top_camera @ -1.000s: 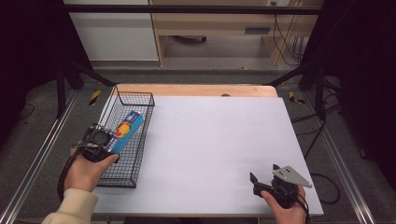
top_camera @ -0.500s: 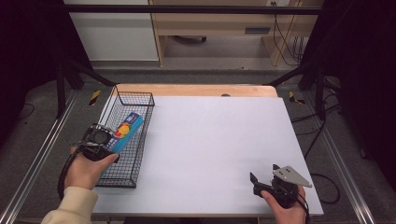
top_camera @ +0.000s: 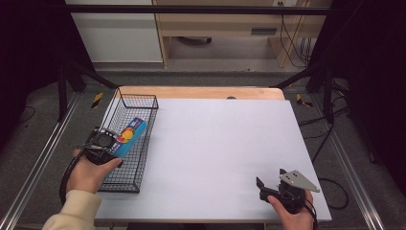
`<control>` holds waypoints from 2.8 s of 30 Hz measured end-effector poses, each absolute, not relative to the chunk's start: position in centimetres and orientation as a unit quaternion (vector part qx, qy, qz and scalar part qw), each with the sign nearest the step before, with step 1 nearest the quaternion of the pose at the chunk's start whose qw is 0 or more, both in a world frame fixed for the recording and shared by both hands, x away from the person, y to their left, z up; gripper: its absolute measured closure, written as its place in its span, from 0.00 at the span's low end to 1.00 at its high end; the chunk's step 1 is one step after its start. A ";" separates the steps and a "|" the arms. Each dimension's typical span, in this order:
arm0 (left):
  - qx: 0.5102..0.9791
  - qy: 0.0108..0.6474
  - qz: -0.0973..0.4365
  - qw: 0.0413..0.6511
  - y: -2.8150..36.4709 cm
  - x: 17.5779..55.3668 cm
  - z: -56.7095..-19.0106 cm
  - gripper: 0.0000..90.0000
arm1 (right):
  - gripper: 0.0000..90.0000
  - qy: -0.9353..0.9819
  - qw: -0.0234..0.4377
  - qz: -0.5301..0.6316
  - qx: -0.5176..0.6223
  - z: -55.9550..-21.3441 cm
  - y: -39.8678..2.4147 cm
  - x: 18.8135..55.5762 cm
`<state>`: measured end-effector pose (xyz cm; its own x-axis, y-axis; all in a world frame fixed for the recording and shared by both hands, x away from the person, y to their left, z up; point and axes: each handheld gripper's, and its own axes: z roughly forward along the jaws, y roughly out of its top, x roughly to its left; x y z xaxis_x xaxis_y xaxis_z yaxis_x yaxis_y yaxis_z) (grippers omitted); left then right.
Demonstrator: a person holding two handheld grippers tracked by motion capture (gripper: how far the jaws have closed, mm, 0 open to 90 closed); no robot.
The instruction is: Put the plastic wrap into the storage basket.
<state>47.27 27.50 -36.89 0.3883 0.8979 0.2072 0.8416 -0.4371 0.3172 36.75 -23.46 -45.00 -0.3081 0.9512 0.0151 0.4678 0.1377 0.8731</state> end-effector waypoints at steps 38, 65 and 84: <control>0.839 0.515 0.169 0.032 26.6 48.3 -37.3 0.36 | 0.15 0.696 0.291 0.413 0.509 -45.0 -23.5 36.8; 0.838 0.473 0.253 0.096 24.9 46.7 -32.5 0.49 | 0.14 0.701 0.286 0.409 0.509 -45.1 -23.4 36.8; 0.849 0.393 0.279 0.216 17.8 43.7 -29.9 0.07 | 0.13 0.696 0.290 0.409 0.514 -45.0 -23.7 36.7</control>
